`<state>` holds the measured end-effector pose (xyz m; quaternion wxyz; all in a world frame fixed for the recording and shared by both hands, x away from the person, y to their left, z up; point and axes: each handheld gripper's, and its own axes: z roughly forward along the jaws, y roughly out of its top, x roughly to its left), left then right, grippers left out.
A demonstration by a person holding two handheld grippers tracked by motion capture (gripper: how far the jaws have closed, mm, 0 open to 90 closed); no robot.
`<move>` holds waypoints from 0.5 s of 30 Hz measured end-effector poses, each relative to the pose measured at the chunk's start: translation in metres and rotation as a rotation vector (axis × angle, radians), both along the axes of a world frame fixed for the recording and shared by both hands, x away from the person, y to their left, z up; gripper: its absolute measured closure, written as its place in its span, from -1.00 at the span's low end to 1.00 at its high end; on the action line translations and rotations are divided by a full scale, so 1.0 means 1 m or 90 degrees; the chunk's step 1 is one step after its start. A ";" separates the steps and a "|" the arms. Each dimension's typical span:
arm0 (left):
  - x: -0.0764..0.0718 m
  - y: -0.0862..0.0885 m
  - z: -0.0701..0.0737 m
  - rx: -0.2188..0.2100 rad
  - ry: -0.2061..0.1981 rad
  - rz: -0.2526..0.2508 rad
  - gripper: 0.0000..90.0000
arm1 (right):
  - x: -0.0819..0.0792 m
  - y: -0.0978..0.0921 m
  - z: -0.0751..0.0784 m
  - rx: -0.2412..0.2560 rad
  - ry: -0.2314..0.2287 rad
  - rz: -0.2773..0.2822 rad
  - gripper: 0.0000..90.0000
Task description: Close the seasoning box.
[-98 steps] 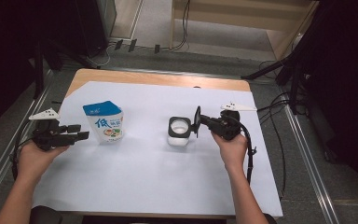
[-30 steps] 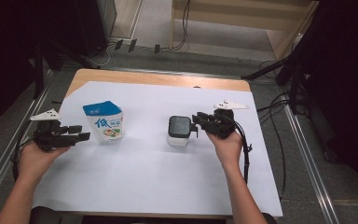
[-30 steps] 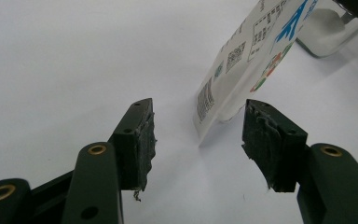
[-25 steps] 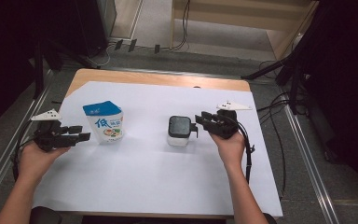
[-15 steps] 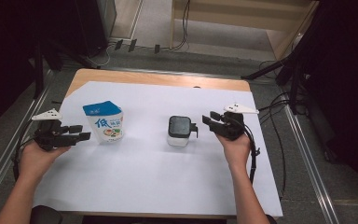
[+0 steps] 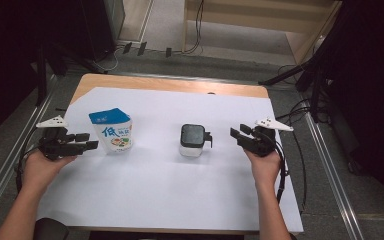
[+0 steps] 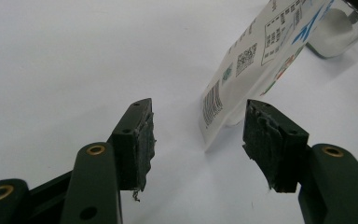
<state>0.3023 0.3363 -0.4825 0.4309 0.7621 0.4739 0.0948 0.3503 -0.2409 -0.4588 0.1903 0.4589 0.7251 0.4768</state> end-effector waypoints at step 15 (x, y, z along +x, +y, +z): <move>0.005 0.002 -0.003 -0.001 0.000 0.004 -0.03 | -0.019 -0.029 -0.019 -0.012 0.016 -0.043 0.12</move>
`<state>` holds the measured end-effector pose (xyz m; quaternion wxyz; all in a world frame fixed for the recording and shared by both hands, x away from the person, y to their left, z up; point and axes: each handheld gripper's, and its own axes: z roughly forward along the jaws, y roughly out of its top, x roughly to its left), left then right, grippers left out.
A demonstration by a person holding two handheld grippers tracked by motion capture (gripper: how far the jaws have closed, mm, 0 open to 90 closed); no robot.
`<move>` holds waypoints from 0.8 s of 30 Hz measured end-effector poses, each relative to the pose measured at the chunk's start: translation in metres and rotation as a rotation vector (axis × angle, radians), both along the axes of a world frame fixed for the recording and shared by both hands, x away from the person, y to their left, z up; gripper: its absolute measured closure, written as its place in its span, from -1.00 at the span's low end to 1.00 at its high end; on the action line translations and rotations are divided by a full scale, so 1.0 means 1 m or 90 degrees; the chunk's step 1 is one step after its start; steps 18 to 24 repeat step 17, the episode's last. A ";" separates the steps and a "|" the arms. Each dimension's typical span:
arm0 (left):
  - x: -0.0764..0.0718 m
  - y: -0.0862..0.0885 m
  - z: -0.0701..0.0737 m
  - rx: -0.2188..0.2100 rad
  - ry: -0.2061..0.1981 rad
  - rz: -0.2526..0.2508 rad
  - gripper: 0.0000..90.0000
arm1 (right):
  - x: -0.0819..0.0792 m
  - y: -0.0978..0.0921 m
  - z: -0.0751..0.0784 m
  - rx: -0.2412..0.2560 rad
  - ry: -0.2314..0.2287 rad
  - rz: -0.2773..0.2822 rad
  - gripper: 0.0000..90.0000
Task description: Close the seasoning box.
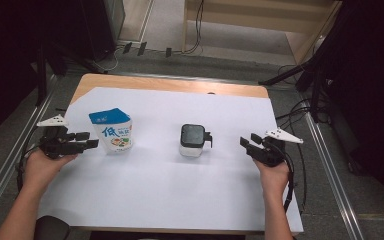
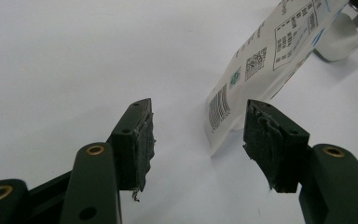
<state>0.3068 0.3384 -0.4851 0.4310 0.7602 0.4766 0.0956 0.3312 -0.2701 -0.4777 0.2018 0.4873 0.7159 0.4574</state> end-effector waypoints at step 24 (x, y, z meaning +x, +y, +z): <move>0.002 0.002 -0.002 -0.004 -0.008 0.007 -0.04 | -0.002 -0.013 -0.012 -0.003 0.005 -0.042 0.08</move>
